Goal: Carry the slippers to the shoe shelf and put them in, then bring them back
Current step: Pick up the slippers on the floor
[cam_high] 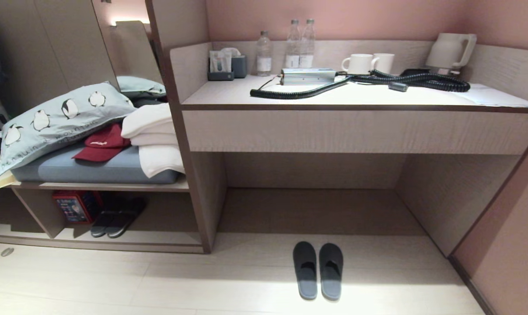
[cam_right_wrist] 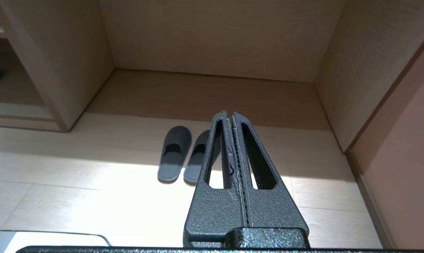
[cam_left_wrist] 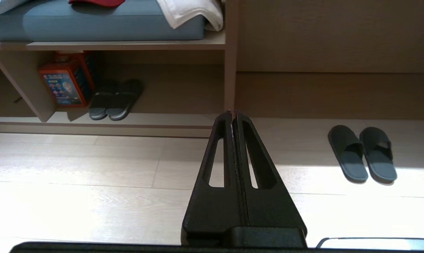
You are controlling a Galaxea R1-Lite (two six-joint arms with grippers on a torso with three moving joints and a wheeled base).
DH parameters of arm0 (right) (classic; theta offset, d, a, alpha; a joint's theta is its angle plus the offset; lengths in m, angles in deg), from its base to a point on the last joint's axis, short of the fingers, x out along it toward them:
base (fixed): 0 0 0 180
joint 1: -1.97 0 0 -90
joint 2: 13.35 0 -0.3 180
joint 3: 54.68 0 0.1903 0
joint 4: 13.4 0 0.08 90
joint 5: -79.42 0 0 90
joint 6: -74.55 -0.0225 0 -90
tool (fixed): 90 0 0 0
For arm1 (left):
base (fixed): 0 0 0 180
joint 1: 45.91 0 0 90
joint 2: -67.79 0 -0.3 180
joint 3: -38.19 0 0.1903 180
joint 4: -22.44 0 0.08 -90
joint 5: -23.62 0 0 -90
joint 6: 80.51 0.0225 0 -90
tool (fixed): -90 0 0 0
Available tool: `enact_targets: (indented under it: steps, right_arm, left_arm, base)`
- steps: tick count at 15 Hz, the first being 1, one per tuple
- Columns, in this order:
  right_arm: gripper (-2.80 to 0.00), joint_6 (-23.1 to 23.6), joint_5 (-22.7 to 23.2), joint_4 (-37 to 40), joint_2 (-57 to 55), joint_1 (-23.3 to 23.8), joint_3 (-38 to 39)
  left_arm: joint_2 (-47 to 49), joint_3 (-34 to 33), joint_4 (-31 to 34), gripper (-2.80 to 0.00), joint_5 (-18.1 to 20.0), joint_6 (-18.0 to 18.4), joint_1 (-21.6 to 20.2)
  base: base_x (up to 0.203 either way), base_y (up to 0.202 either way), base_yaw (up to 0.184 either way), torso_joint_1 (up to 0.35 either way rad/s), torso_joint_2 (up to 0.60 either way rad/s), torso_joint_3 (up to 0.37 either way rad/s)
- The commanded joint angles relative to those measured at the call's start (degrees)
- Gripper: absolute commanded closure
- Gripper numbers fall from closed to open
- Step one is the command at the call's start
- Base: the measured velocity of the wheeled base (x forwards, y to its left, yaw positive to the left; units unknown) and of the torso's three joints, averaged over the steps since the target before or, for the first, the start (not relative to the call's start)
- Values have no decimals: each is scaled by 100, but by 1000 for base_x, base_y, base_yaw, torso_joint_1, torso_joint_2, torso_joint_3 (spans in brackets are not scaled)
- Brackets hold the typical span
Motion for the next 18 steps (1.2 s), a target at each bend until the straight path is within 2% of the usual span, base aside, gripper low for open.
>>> enact_targets:
  steps: [1, 5, 18]
  right_arm:
    - [0, 3, 3, 0, -6, 1, 9]
    - [0, 3, 3, 0, -6, 1, 9]
    - [0, 11, 21, 0, 11, 1, 9]
  left_arm:
    - [2, -9, 2, 0, -3, 6, 4]
    - [2, -9, 2, 0, -3, -2, 4]
    - [2, -9, 2, 0, -3, -20, 4]
  base:
    - [0, -118, 1, 2, 4, -2]
    - [0, 0, 0, 2, 1, -33]
    - [0, 0, 0, 3, 2, -193]
